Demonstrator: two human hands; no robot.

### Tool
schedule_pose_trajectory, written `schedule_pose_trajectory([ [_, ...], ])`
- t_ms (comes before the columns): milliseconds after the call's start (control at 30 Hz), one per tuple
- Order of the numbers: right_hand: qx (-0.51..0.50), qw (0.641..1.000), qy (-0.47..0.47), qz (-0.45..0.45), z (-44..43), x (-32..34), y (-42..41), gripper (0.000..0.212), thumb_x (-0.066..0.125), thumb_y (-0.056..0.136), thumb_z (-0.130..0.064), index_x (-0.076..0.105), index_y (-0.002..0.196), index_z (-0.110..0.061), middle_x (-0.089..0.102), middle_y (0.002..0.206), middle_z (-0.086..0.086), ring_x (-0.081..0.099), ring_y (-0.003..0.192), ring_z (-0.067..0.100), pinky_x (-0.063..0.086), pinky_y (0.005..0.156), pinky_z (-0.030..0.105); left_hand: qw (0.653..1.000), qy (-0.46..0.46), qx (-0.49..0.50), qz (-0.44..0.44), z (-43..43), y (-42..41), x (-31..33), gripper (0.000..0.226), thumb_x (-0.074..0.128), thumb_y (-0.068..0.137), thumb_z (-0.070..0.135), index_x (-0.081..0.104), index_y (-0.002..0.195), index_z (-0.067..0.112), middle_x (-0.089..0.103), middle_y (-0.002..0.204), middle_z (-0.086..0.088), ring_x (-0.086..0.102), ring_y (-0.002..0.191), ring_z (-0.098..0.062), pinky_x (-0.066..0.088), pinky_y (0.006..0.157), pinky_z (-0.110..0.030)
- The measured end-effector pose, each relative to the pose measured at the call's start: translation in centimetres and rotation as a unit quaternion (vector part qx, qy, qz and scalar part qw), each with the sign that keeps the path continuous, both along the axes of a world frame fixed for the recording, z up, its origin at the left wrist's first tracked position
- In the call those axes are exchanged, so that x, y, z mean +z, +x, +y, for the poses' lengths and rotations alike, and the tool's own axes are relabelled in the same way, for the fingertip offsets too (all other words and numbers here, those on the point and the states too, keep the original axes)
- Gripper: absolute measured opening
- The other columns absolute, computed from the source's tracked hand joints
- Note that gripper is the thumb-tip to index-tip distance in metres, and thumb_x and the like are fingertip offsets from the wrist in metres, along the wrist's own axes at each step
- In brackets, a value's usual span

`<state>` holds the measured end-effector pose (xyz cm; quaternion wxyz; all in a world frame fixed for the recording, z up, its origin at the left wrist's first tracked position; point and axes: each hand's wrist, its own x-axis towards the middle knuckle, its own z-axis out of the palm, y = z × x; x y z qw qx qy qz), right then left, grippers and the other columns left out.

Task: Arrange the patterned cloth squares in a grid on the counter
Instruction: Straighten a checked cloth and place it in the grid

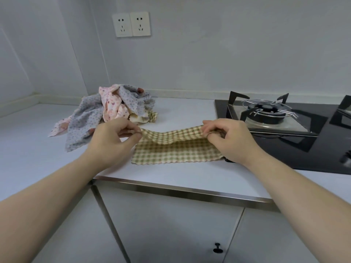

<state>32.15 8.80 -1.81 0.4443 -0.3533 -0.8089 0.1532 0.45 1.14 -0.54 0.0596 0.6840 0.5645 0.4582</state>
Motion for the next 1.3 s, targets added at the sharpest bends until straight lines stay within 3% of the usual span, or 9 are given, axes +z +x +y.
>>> schedule_pose_trajectory([
  [233,0.029,0.995,-0.017,-0.098,0.0,-0.3,0.1,0.022,0.064,0.083,0.001,0.069,0.064,-0.011,0.075,0.095,-0.008,0.066,0.109,0.000,0.054,0.092,0.023,0.989,-0.030,-0.040,0.140,-2.0,0.1,-1.3,0.008,0.075,0.087,0.011,0.070,0.084,0.017,0.072,0.093,0.008,0.069,0.089,-0.008,0.057,0.084,-0.031],
  [500,0.026,0.993,-0.048,-0.102,0.0,-0.2,0.1,0.028,0.062,0.080,0.003,0.060,0.055,-0.010,0.073,0.094,-0.013,0.069,0.097,0.007,0.053,0.082,0.024,0.970,-0.036,-0.029,0.240,-2.5,0.7,-1.0,0.016,0.050,0.086,0.043,0.044,0.075,0.033,0.064,0.085,0.005,0.062,0.077,-0.020,0.052,0.069,-0.042],
  [767,0.034,0.985,-0.060,-0.156,-0.1,0.1,0.0,0.028,0.066,0.079,-0.002,0.062,0.054,-0.014,0.072,0.090,-0.014,0.065,0.090,0.005,0.052,0.086,0.033,0.964,-0.027,-0.065,0.257,-2.1,0.1,-1.1,0.012,0.055,0.074,0.027,0.047,0.067,0.021,0.064,0.087,0.009,0.066,0.079,-0.019,0.053,0.064,-0.041],
  [833,0.035,0.984,-0.044,-0.168,-0.2,0.1,-0.1,0.030,0.065,0.076,-0.012,0.056,0.051,-0.026,0.072,0.088,-0.016,0.062,0.095,0.005,0.047,0.095,0.038,0.963,-0.028,-0.070,0.259,-2.1,-0.1,-1.2,0.013,0.059,0.070,0.021,0.047,0.067,0.022,0.063,0.087,0.010,0.067,0.081,-0.018,0.053,0.064,-0.041],
  [933,0.014,0.976,-0.035,-0.214,0.0,0.1,-0.3,0.018,0.053,0.068,-0.033,0.054,0.053,-0.023,0.071,0.087,-0.020,0.056,0.103,0.000,0.028,0.105,0.044,0.960,-0.027,-0.073,0.268,-1.8,-0.2,-1.3,0.017,0.061,0.073,0.029,0.047,0.066,0.024,0.062,0.086,0.007,0.065,0.078,-0.019,0.052,0.065,-0.041],
  [1000,0.006,0.973,-0.045,-0.228,-0.1,0.0,-0.4,0.026,0.047,0.067,-0.045,0.051,0.053,-0.024,0.071,0.088,-0.021,0.053,0.104,-0.001,0.022,0.104,0.041,0.955,-0.005,-0.066,0.289,-1.8,-0.1,-1.4,0.029,0.062,0.084,0.041,0.049,0.065,0.024,0.062,0.083,0.007,0.061,0.077,-0.018,0.050,0.068,-0.040],
  [1133,-0.030,0.974,-0.007,-0.224,0.1,0.0,-0.3,0.039,0.046,0.074,-0.060,0.053,0.053,-0.028,0.069,0.087,-0.019,0.052,0.103,0.002,0.021,0.100,0.039,0.923,0.090,0.053,0.370,-2.0,0.8,-1.1,0.043,0.053,0.093,0.054,0.059,0.060,0.026,0.067,0.079,0.016,0.056,0.094,-0.015,0.034,0.084,-0.038],
  [1200,-0.084,0.970,0.077,-0.215,0.0,0.3,-0.8,0.043,0.046,0.083,-0.061,0.062,0.061,-0.028,0.068,0.085,-0.018,0.052,0.098,0.005,0.024,0.099,0.039,0.934,0.101,0.072,0.334,-1.8,1.9,-0.6,0.039,0.050,0.095,0.050,0.064,0.070,0.024,0.068,0.086,0.014,0.057,0.098,-0.017,0.034,0.088,-0.039],
  [1300,-0.113,0.955,0.174,-0.214,-0.9,0.9,-2.9,0.036,0.044,0.093,-0.044,0.074,0.087,-0.024,0.072,0.096,-0.012,0.060,0.100,0.015,0.031,0.100,0.040,0.960,0.033,0.065,0.272,-0.7,4.9,0.3,0.031,0.045,0.103,0.041,0.068,0.107,0.020,0.067,0.114,0.003,0.057,0.112,-0.021,0.033,0.097,-0.032],
])
